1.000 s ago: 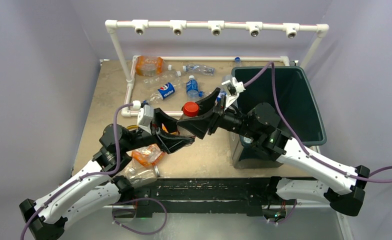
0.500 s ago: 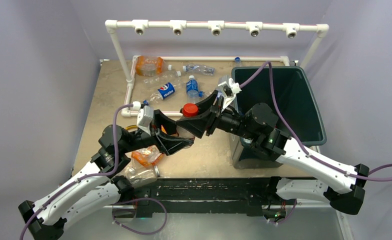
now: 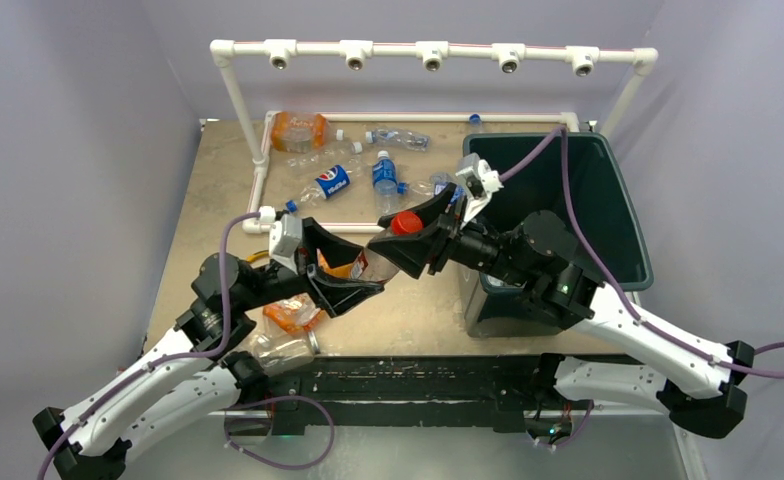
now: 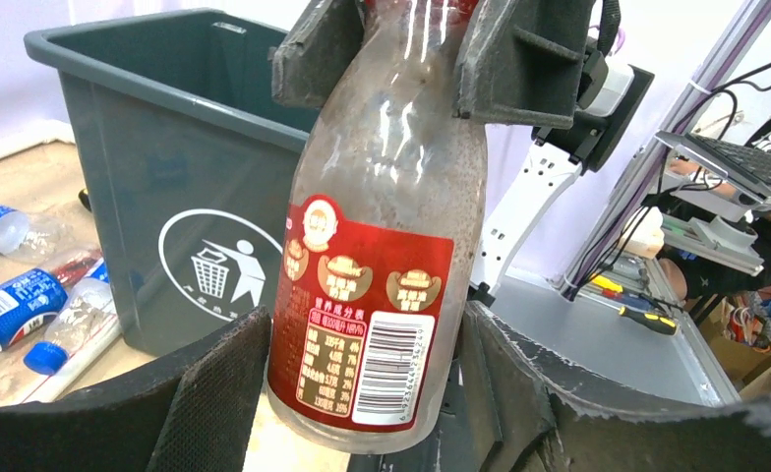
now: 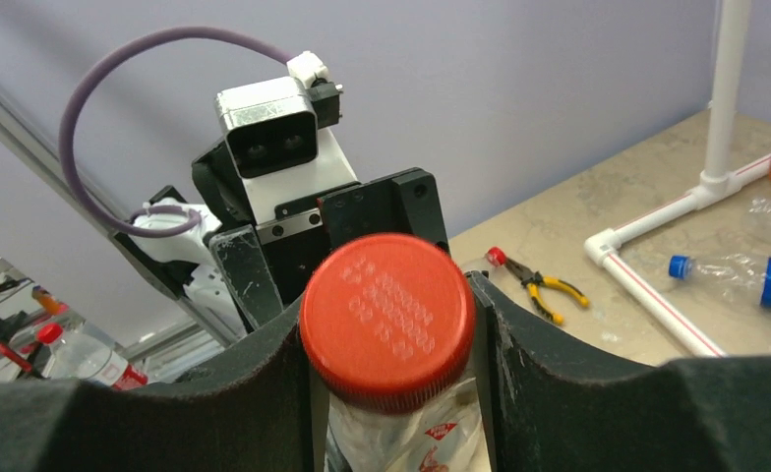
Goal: Put the plastic bottles in the bin
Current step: Place the plastic bottle in the trash bin.
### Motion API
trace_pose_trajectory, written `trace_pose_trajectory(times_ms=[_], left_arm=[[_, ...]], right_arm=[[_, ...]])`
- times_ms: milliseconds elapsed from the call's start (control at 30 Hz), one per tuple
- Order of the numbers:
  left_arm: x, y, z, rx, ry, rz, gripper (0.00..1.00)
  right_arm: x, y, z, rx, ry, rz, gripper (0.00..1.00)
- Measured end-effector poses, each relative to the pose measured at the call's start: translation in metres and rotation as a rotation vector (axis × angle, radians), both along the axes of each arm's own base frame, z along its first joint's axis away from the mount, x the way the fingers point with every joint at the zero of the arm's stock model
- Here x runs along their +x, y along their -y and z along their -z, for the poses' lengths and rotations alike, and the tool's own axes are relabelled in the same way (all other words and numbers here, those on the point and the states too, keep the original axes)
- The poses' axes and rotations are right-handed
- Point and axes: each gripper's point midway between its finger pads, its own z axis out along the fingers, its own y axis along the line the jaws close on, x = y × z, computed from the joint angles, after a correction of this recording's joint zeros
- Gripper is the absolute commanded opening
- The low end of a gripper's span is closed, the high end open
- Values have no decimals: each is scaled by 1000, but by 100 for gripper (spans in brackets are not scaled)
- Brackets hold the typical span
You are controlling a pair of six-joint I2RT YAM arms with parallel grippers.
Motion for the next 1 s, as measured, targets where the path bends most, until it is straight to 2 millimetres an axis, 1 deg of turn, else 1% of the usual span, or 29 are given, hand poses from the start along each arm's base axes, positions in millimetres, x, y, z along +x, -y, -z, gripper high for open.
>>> trace_pose_trajectory(times_ms=[133, 200, 333, 400, 500, 533, 567, 600, 700, 733, 900, 967, 1000], left_arm=[[0, 1, -5, -10, 10, 4, 72], [2, 3, -4, -10, 6, 5, 74], [3, 4, -3, -8, -3, 6, 75], [2, 4, -5, -14, 0, 8, 69], [1, 5, -8, -26, 7, 18, 58], [-1, 5, -10, -31, 13, 26, 55], [-2, 5, -11, -34, 17, 31, 55], [-2, 5, -11, -34, 20, 34, 58], [-2, 6, -11, -34, 22, 36, 71], [-2, 6, -11, -35, 22, 36, 74], [2, 1, -12, -39, 14, -5, 83], [6, -3, -11, -33, 10, -43, 85], [7, -7, -10, -30, 11, -65, 85]], right_arm=[[-4, 7, -6, 13, 12, 1, 0], [-4, 8, -6, 14, 11, 5, 0], [-4, 11, -4, 28, 2, 10, 0], [-5, 12, -4, 39, -3, 10, 0], [-5, 13, -8, 56, -6, 8, 0], [-5, 13, -9, 60, -5, 8, 0], [-5, 13, -10, 64, -8, 7, 0], [-5, 13, -10, 65, -10, 6, 0], [-5, 13, -11, 67, -10, 7, 0], [-5, 14, -11, 68, -10, 10, 0], [-5, 20, -12, 64, -3, 33, 0], [-3, 25, -14, 53, 1, 53, 0], [-2, 28, -18, 48, 7, 69, 0]])
